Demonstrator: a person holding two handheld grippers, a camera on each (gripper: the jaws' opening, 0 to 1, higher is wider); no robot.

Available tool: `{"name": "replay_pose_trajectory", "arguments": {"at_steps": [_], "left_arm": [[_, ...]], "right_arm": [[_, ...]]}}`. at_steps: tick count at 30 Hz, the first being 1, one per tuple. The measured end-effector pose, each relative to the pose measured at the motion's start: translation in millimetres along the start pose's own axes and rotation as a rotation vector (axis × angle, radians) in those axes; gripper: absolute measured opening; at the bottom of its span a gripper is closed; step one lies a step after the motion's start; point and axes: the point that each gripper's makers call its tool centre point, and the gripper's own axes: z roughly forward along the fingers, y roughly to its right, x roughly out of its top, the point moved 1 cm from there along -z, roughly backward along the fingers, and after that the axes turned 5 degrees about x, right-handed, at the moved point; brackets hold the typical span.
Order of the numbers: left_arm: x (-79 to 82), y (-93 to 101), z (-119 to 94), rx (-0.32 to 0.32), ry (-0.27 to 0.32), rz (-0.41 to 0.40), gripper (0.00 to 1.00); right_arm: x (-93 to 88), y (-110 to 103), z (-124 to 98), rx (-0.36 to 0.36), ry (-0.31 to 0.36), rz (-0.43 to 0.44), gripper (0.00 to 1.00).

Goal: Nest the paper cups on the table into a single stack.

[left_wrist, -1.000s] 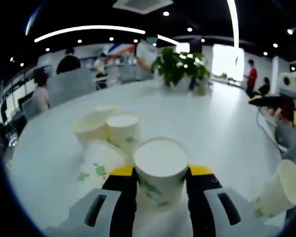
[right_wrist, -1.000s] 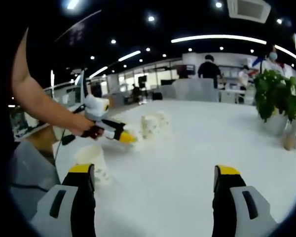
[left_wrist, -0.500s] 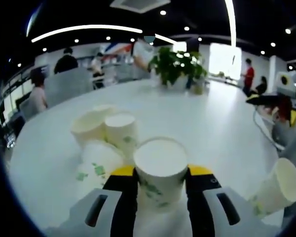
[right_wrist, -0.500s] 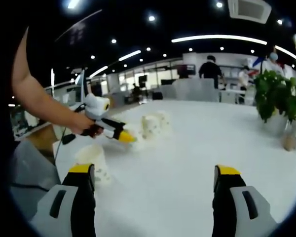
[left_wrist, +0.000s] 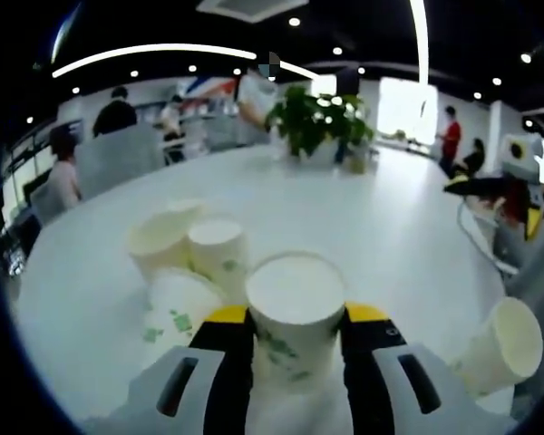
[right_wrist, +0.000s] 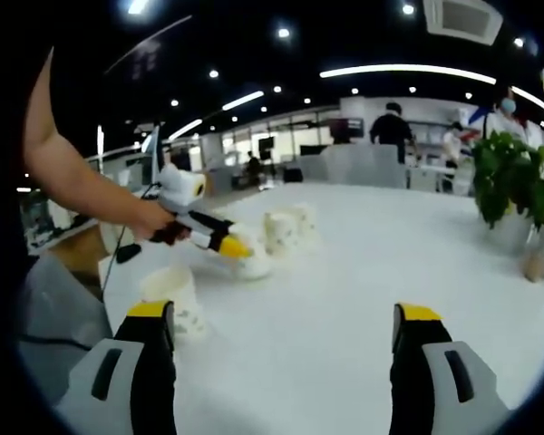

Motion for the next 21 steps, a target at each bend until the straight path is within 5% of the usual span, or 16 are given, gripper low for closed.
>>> {"name": "replay_pose_trajectory", "arguments": {"at_steps": [21], "left_arm": [[32.6, -5.6, -10.7, -0.019, 0.015, 0.021, 0.35]], "right_arm": [[8.1, 0.1, 6.4, 0.013, 0.004, -0.012, 0.98]]}}
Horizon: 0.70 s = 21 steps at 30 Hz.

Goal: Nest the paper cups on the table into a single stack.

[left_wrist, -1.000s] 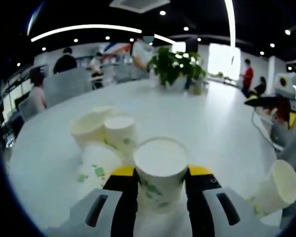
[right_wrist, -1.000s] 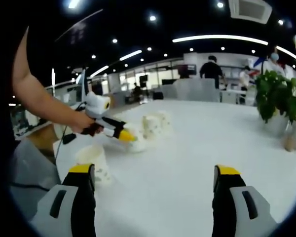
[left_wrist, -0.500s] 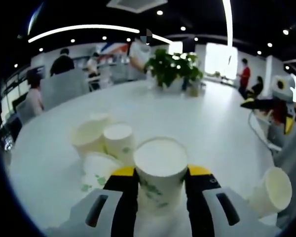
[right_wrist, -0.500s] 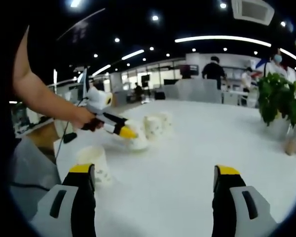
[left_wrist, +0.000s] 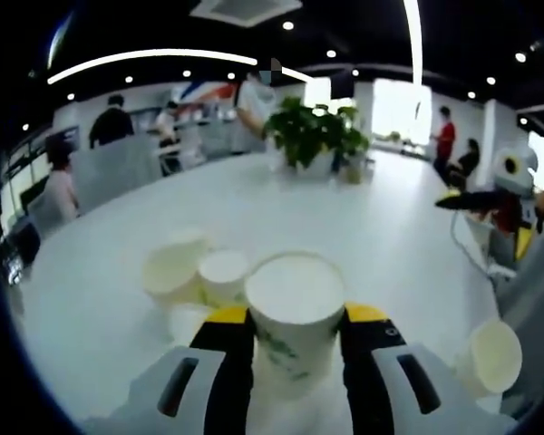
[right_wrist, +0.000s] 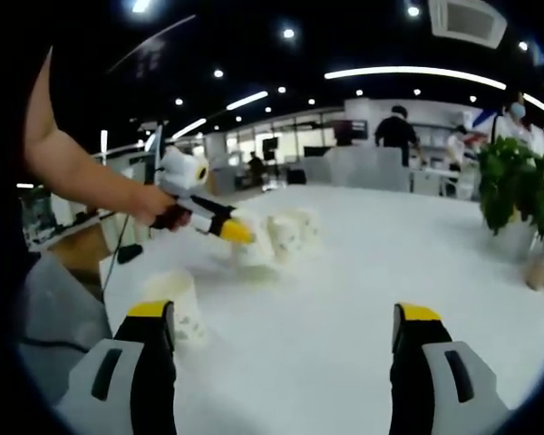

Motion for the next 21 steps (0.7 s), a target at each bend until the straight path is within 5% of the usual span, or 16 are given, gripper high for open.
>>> {"name": "replay_pose_trajectory", "arguments": {"at_steps": [21], "left_arm": [[39.0, -4.8, -18.5, -0.022, 0.009, 0.018, 0.36]], "right_arm": [[1.8, 0.4, -0.8, 0.008, -0.014, -0.042, 1.0]]}}
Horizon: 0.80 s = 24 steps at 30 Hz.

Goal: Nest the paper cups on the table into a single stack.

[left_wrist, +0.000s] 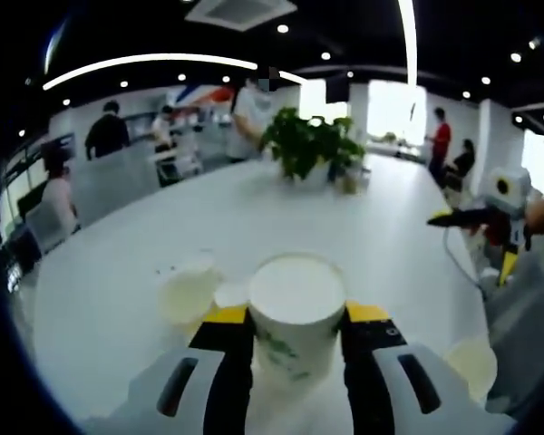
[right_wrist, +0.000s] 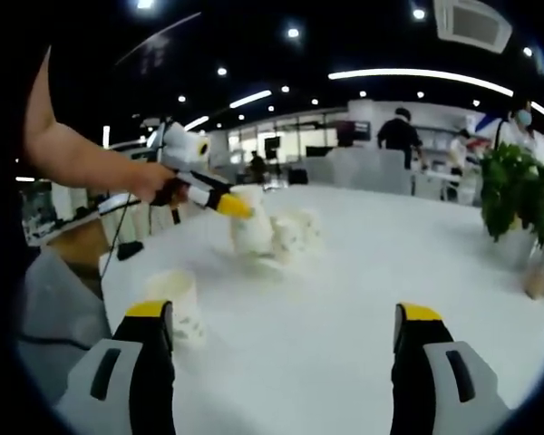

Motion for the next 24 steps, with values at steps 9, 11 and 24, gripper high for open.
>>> {"name": "replay_pose_trajectory", "arguments": {"at_steps": [9, 11, 24], "left_arm": [[17.1, -5.5, -8.6, -0.01, 0.009, 0.013, 0.36], [20.9, -7.4, -10.4, -0.01, 0.012, 0.014, 0.35], [34.3, -3.0, -18.6, -0.039, 0.004, 0.02, 0.36]], "right_arm": [[8.8, 15.4, -4.9, 0.027, 0.002, -0.058, 1.0], [10.8, 17.6, -5.1, 0.028, 0.008, -0.064, 1.0], [14.2, 14.0, 0.9, 0.049, 0.018, -0.07, 1.0]]}}
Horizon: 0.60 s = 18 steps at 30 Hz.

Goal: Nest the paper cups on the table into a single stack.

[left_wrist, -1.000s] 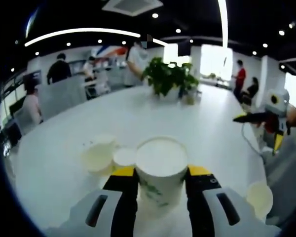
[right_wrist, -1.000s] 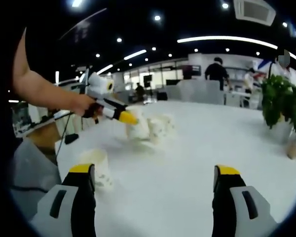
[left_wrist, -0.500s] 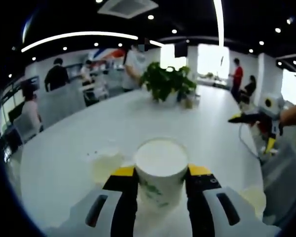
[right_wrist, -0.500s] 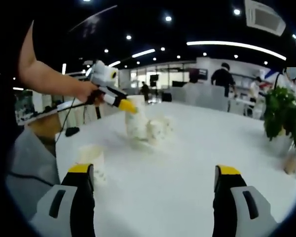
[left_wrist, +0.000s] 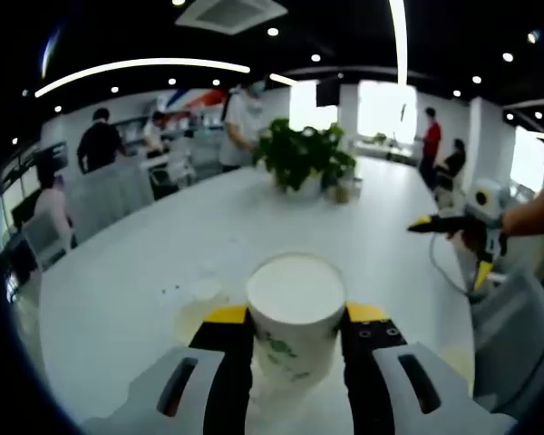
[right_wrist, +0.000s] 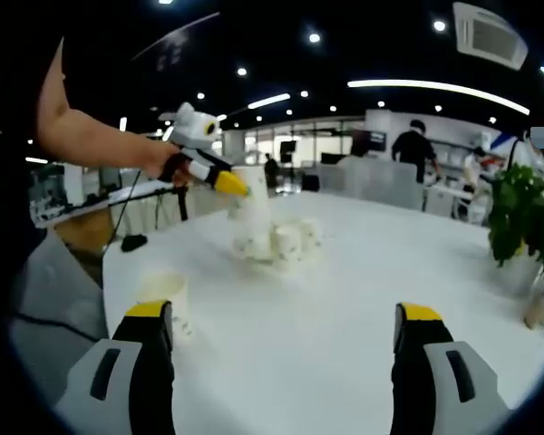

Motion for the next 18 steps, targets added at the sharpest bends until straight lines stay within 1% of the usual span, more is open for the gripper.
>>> {"name": "replay_pose_trajectory", "arguments": {"at_steps": [2, 14, 18], "left_arm": [[2.6, 1.0, -1.3, -0.002, 0.009, -0.014, 0.36], [5.6, 5.2, -7.7, -0.006, 0.012, -0.016, 0.36], [6.9, 8.3, -9.8, -0.01, 0.014, -0.013, 0.36]], "right_arm": [[0.8, -0.5, 0.4, -0.001, 0.001, -0.001, 1.0], [8.4, -3.7, 0.1, 0.001, 0.024, 0.012, 1.0], [7.2, -5.4, 0.8, 0.004, 0.011, 0.001, 1.0]]}}
